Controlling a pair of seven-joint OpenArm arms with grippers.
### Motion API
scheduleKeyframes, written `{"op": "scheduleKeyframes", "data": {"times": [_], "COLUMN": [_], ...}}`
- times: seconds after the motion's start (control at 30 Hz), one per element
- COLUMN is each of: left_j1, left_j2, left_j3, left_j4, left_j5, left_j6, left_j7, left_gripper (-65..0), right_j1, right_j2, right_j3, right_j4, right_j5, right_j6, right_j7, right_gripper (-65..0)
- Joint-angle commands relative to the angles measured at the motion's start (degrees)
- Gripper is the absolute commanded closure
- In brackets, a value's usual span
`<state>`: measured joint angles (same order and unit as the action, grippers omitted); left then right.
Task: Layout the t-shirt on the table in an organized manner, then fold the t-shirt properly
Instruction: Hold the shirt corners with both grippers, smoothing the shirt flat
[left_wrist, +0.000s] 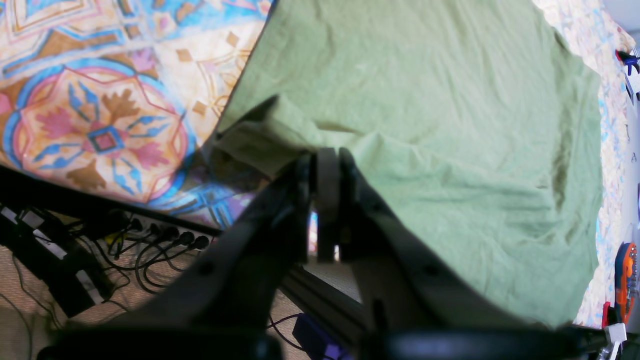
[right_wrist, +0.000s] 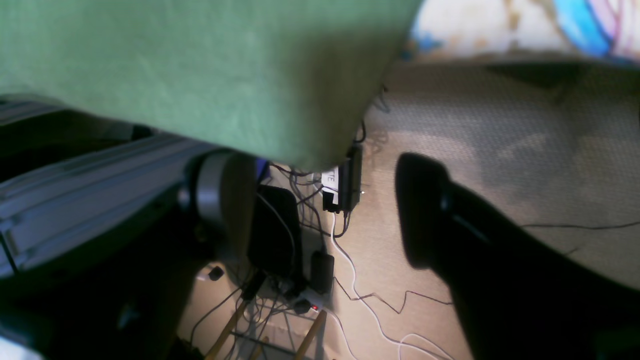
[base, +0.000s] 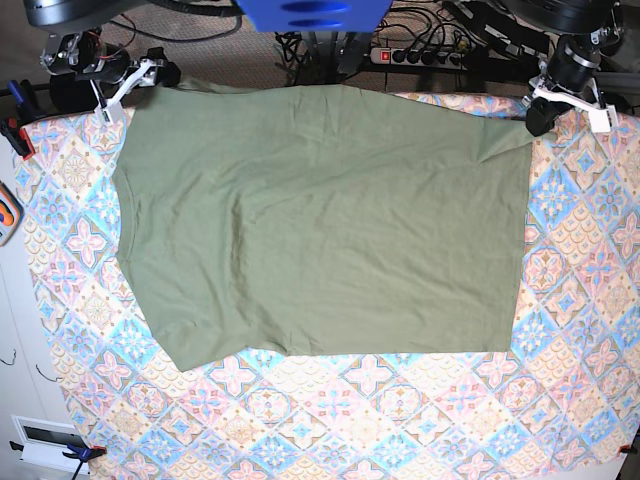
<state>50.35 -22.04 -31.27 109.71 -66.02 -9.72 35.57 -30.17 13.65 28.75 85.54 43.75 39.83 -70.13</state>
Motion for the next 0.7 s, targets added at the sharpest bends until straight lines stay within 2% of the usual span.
{"op": "scheduleKeyframes", "data": {"times": [0.0,0.23,0.5,0.57,0.67], "left_j1": [0.5,0.5,0.4,0.4,0.4], "left_j2": [-0.7,-0.7,-0.7,-0.7,-0.7], "left_j3": [-0.4,-0.4,-0.4,-0.4,-0.4], "left_j4": [0.8,0.8,0.8,0.8,0.8], "left_j5": [-0.5,-0.5,-0.5,-0.5,-0.5], "left_j6": [-0.6,-0.6,-0.6,-0.6,-0.6], "left_j7": [-0.9,-0.9,-0.9,-0.9,-0.9], "left_gripper": [0.0,0.0,0.0,0.0,0.0], "right_j1": [-0.2,-0.1,4.5,4.5,4.5], "right_j2": [0.9,0.9,0.9,0.9,0.9], "right_j3": [0.4,0.6,0.4,0.4,0.7], "right_j4": [0.7,0.4,0.6,0.6,0.5], "right_j5": [1.0,1.0,1.0,1.0,1.0], "right_j6": [0.2,0.2,0.2,0.2,0.2], "right_j7": [0.4,1.9,1.6,1.7,1.8], "right_gripper": [-42.6,-42.6,-41.7,-37.8,-26.3]}}
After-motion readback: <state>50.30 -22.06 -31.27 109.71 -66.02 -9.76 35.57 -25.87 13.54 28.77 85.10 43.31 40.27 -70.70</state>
